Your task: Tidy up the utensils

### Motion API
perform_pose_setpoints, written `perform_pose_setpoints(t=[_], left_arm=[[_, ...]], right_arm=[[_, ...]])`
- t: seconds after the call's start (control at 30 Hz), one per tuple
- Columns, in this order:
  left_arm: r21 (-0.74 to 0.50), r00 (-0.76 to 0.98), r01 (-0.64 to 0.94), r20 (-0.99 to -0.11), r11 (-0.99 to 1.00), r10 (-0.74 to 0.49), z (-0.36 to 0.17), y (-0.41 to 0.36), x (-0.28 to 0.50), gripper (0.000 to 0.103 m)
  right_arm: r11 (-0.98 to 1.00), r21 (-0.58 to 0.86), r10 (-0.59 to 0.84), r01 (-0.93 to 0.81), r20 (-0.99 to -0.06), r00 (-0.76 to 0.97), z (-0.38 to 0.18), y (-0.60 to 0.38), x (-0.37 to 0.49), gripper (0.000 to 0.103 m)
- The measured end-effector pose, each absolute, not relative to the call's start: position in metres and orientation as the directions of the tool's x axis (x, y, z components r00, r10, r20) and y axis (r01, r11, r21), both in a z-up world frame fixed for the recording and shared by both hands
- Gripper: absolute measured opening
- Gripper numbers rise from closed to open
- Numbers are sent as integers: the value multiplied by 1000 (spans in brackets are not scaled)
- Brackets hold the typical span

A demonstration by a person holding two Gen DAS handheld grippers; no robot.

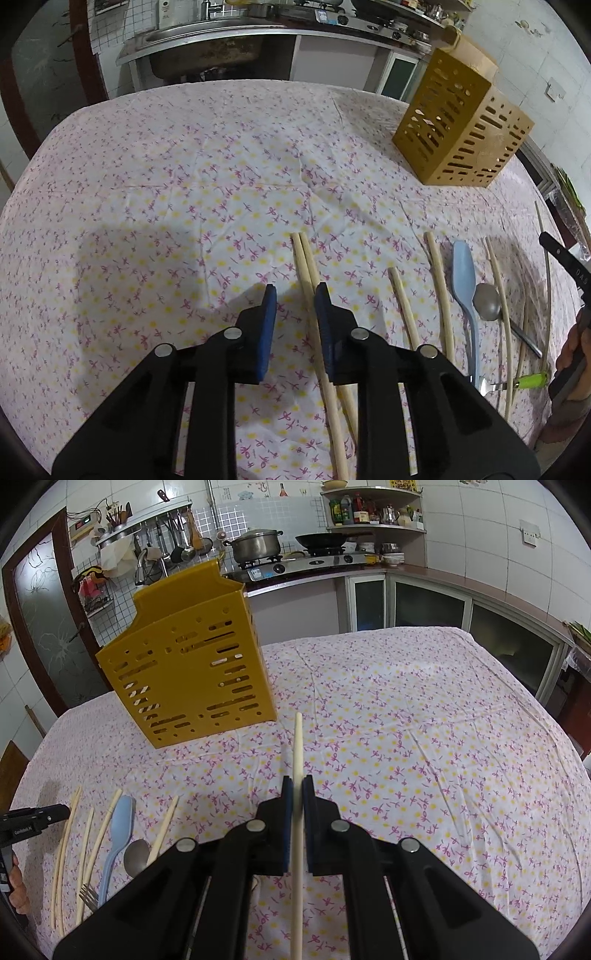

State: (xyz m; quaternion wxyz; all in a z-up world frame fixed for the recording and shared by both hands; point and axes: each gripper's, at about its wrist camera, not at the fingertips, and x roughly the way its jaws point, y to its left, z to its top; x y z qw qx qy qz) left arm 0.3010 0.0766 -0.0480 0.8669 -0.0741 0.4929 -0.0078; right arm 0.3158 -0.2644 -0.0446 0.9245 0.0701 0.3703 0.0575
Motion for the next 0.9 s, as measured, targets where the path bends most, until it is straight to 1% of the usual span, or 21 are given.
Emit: perform_pose_setpoints(t=[0.3,0.4,0.47,0.63,0.9], left_arm=[[-87,516,-38,-855,995,-55,-48,67,305,20],[-104,506,-56,-860,993,-61,-47,72,304,15],[-116,505,-58,-860,992,-71,-48,75,304,15],[-100,493,-53,-868,994,-61,-51,72,302,15],[-50,500,-52,-866,997,-18,-53,62,306,16]], right_arm=[[985,162,153,-57,-682,715,-46,-261,317,6],[985,166,154,-53,-680,717,-45,-263,316,6],[984,169,153,-49,-680,717,-45,-265,316,6],[985,168,151,-48,-681,717,-46,-266,316,6],[986,161,148,-50,-684,715,-47,-264,317,6]])
